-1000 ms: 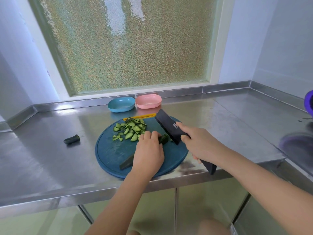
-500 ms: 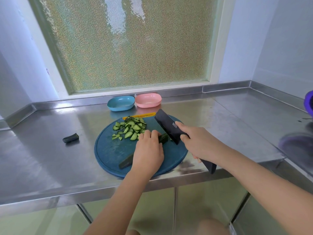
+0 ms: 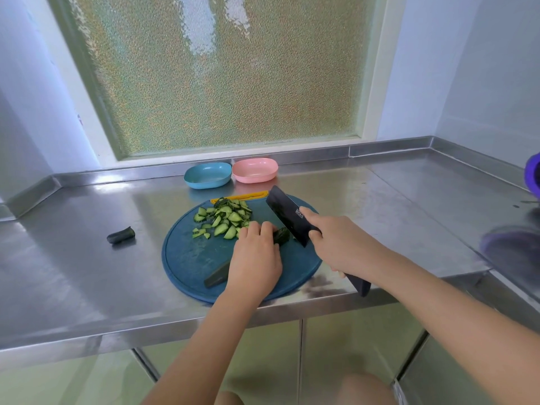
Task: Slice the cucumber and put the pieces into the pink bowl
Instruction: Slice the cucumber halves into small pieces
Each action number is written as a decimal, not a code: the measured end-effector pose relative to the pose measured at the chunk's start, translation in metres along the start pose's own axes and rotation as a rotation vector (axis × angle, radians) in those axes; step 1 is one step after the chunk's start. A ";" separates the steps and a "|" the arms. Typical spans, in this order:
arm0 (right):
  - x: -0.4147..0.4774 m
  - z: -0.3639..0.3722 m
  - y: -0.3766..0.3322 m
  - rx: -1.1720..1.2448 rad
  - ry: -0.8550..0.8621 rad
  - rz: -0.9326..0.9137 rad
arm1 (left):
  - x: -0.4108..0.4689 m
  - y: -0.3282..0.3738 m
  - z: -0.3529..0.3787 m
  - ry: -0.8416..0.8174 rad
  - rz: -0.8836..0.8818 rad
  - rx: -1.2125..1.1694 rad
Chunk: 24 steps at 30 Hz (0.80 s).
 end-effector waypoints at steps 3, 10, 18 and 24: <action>-0.001 0.005 0.002 0.005 -0.002 0.008 | -0.001 -0.001 0.000 0.003 -0.001 0.007; -0.007 0.016 0.007 0.016 0.017 0.037 | 0.000 -0.001 0.001 0.001 -0.002 0.000; -0.002 0.003 0.011 0.131 0.046 0.082 | 0.000 0.001 -0.001 0.023 0.009 -0.016; -0.001 -0.001 0.006 0.120 0.020 0.049 | 0.000 0.000 0.000 0.017 0.012 -0.003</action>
Point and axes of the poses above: each hand's wrist, its own x-axis towards the middle knuckle, its own z-axis out of the palm, y = z × x, the point moved 9 cm from there along x, towards the middle knuckle, and after that the axes turned 11 degrees about y, right-handed, at the moved point
